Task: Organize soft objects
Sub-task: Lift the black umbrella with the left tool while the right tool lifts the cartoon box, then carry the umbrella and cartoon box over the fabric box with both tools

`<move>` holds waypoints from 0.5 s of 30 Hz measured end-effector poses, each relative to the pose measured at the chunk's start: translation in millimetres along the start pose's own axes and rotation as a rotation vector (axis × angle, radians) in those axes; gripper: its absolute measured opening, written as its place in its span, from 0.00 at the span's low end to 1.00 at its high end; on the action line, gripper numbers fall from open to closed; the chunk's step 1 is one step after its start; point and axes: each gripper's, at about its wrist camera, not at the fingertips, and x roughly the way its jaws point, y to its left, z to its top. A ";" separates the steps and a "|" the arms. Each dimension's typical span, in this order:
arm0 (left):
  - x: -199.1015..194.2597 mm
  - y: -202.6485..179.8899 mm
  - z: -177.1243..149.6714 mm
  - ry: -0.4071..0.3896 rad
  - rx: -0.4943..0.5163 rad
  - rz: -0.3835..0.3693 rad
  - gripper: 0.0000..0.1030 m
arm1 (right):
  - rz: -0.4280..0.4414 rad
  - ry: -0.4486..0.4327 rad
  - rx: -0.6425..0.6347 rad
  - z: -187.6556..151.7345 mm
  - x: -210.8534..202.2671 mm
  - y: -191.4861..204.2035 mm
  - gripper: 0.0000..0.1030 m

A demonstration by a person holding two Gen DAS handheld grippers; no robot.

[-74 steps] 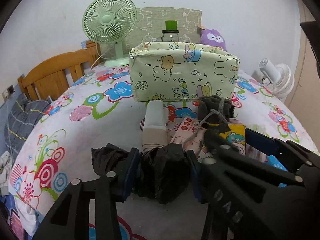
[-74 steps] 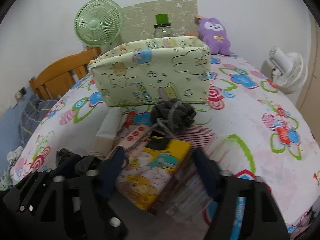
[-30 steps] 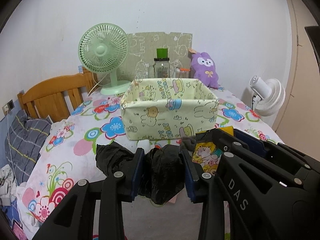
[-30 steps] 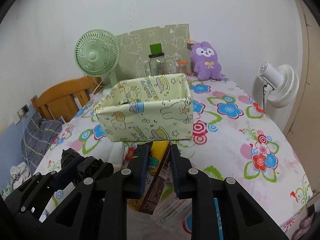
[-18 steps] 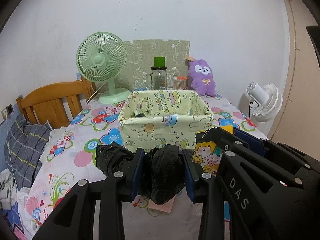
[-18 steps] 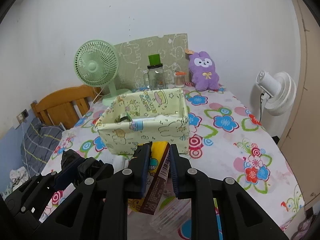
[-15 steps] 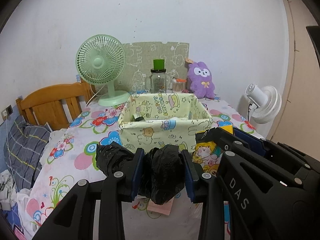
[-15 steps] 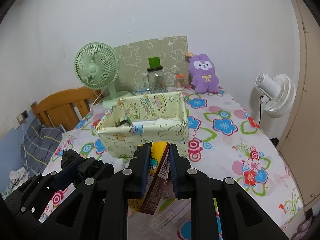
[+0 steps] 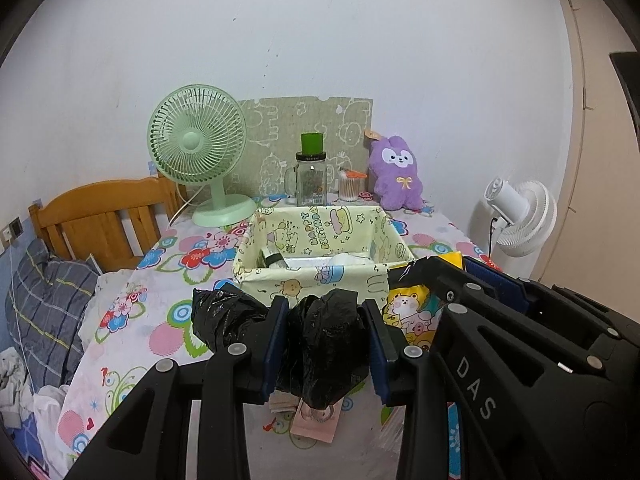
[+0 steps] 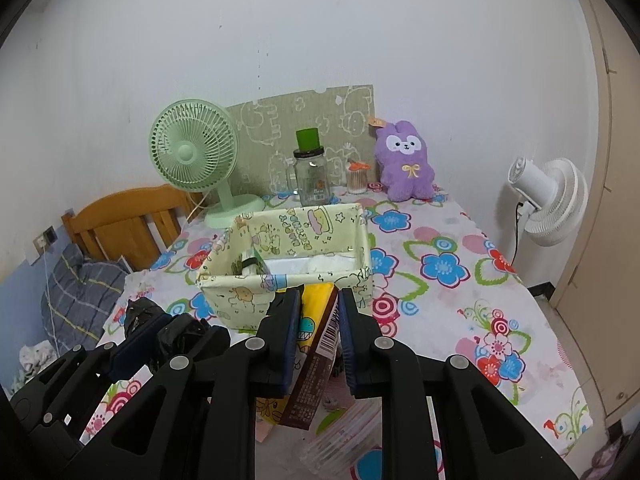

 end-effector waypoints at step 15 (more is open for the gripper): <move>11.0 3.4 18.0 -0.012 0.001 -0.006 0.36 | -0.004 -0.013 -0.009 20.2 12.6 0.8 0.21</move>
